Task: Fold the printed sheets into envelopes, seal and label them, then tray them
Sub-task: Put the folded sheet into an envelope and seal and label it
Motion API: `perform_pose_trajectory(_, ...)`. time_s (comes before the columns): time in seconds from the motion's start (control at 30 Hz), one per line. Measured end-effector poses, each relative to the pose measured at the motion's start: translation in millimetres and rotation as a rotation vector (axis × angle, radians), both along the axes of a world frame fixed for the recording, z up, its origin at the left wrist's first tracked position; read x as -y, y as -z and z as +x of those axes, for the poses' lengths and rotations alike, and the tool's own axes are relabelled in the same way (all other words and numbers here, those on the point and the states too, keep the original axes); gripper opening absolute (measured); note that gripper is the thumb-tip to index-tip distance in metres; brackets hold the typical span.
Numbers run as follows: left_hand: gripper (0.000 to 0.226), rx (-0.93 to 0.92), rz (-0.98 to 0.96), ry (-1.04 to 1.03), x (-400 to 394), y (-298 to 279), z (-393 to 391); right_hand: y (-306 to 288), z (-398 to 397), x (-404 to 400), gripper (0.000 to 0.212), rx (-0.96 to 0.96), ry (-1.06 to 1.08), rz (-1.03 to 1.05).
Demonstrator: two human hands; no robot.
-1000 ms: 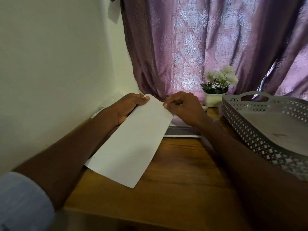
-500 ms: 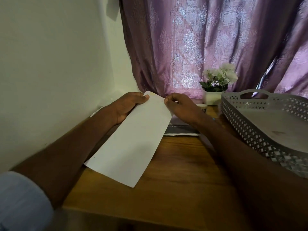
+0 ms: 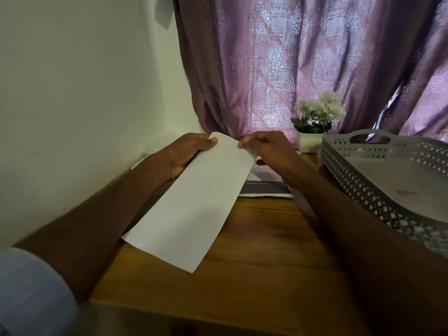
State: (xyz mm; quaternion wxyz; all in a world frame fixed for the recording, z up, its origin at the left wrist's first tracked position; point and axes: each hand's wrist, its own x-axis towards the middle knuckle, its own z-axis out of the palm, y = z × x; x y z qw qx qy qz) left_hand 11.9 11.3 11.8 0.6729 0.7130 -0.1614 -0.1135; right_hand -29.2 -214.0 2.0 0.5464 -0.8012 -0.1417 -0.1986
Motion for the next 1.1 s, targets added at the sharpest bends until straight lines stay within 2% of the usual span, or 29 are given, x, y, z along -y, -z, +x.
perform_pose_trajectory(0.13,0.038,0.001,0.008,-0.033,-2.8,0.7,3.3,8.3,4.7,4.6,0.012,0.059,-0.026,-0.133)
perform_pose_trajectory(0.3,0.039,0.005,0.013,-0.031,-2.6,0.8,1.9,7.9,8.3,4.7,0.01,0.085,-0.01,-0.096)
perform_pose_trajectory(0.43,0.04,-0.002,0.012,-0.01,-1.1,0.8,1.2,10.1,8.9,3.1,0.01,0.056,-0.011,-0.143)
perform_pose_trajectory(0.67,0.025,0.012,-0.006,0.012,0.3,2.6,0.4,8.1,5.0,-0.2,0.017,0.012,-0.036,-0.213)
perform_pose_trajectory(0.83,0.034,0.005,-0.015,0.026,-0.2,3.4,1.5,6.9,3.6,-0.7,0.017,-0.006,-0.044,-0.187)
perform_pose_trajectory(1.03,0.019,0.002,-0.029,0.031,-0.5,3.3,2.4,7.1,6.1,3.4,0.007,0.032,-0.034,-0.14)
perform_pose_trajectory(1.1,0.02,0.004,-0.034,0.026,-1.4,3.3,3.0,7.7,8.0,8.4,0.012,0.062,-0.02,-0.171)
